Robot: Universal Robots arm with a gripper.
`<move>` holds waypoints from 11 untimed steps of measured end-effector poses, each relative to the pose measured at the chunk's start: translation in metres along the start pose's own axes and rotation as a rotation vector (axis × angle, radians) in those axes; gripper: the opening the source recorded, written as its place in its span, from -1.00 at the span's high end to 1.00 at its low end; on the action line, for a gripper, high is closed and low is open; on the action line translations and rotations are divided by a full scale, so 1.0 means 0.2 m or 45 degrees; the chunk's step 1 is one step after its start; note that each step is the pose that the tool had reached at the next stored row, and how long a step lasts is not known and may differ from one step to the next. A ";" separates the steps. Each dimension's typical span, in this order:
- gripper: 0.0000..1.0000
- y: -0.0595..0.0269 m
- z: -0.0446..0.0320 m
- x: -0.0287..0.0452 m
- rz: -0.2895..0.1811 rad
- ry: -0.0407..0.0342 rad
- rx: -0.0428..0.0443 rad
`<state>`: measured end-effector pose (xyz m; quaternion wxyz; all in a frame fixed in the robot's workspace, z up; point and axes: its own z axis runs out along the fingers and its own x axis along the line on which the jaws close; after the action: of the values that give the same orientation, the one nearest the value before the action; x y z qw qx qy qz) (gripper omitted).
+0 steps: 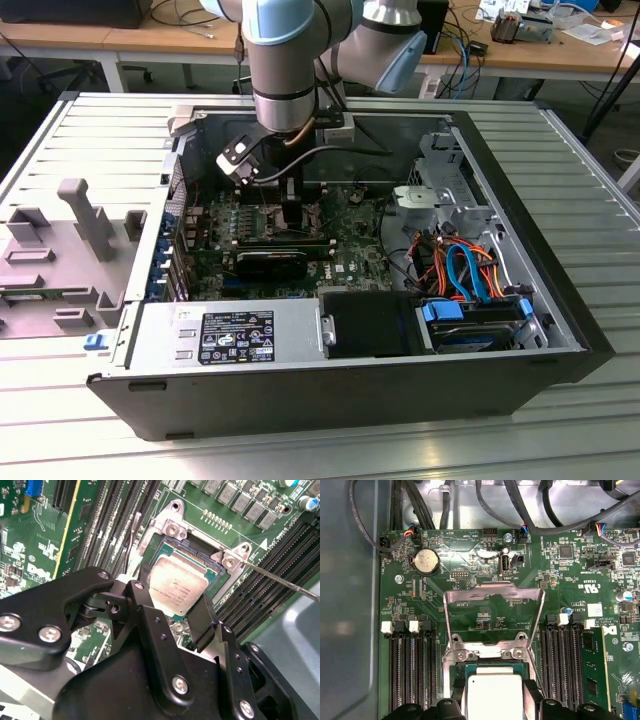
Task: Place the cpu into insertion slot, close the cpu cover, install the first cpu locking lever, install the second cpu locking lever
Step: 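Place the cpu into insertion slot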
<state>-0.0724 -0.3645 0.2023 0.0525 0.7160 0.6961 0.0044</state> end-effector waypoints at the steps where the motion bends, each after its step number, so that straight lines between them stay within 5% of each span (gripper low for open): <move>1: -0.08 -0.001 0.001 0.000 -0.003 0.0007 0.000; 11: -0.08 -0.015 0.014 0.001 -0.040 0.0105 -0.003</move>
<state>-0.0752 -0.3645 0.1994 0.0504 0.7050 0.7074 0.0073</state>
